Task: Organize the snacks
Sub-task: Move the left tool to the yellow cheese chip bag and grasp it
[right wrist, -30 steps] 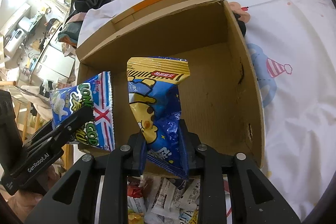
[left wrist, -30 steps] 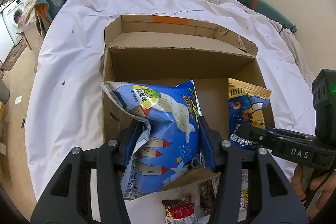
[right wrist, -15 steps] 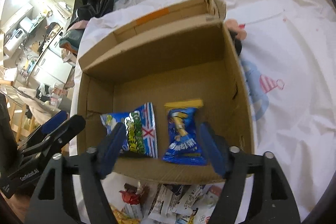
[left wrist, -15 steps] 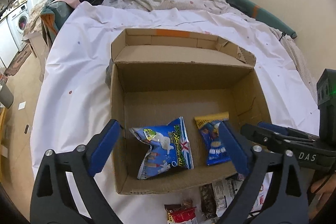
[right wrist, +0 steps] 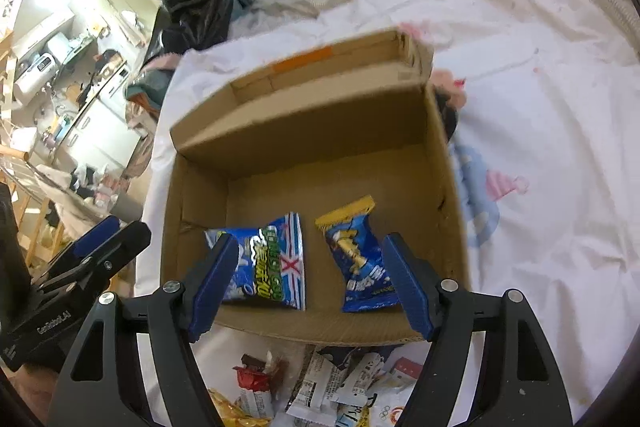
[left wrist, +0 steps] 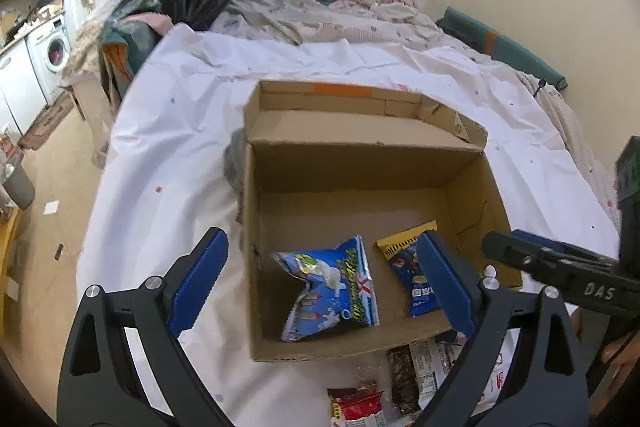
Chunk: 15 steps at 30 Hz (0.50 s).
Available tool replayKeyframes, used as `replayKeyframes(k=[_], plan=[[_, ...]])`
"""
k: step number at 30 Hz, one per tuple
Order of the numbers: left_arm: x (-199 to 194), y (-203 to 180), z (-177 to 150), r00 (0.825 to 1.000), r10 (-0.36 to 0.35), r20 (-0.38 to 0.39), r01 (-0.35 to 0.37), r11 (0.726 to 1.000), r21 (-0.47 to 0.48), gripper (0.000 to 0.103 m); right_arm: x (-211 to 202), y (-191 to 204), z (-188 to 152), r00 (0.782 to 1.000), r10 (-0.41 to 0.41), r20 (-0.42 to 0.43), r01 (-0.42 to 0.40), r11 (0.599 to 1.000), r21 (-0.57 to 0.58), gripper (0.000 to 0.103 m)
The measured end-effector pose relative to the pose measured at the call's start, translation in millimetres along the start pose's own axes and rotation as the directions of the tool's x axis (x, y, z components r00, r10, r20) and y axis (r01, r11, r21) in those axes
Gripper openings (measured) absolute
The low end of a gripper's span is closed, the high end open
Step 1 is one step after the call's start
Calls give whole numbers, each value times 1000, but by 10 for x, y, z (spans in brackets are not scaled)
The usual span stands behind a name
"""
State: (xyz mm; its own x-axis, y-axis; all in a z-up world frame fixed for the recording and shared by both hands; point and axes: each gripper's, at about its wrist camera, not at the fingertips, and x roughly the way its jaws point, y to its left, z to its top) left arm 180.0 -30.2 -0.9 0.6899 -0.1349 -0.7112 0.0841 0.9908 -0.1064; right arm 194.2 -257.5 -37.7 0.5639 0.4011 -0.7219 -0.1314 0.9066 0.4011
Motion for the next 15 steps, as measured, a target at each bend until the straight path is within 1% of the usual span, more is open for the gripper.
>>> replayKeyframes(k=[3,6,9,12,15], plan=[[-137,47,-18,1000,3,16,-3,1000,-2,94,-135,66,-32,1000,-2,24,3,1000,-31,77],[-232,87,-62,1000,-7,18,7,1000,-9,94,-227,126,-101,1000,-11,17,12,999,-50,80],[-294,91,-95,1000,0,9,0,1000,-12,94,-329,163,-162,999,-21,32,23,999,-49,81],[-394,68,-128,1000,4,19,-4,1000,-2,94,-430,185,-234,999,-12,34,14,998,-57,82],[-477,75,-198,1000,-5,9,5,1000,-7,94,-499,190,-307,1000,-8,20,10,997,-73,83]])
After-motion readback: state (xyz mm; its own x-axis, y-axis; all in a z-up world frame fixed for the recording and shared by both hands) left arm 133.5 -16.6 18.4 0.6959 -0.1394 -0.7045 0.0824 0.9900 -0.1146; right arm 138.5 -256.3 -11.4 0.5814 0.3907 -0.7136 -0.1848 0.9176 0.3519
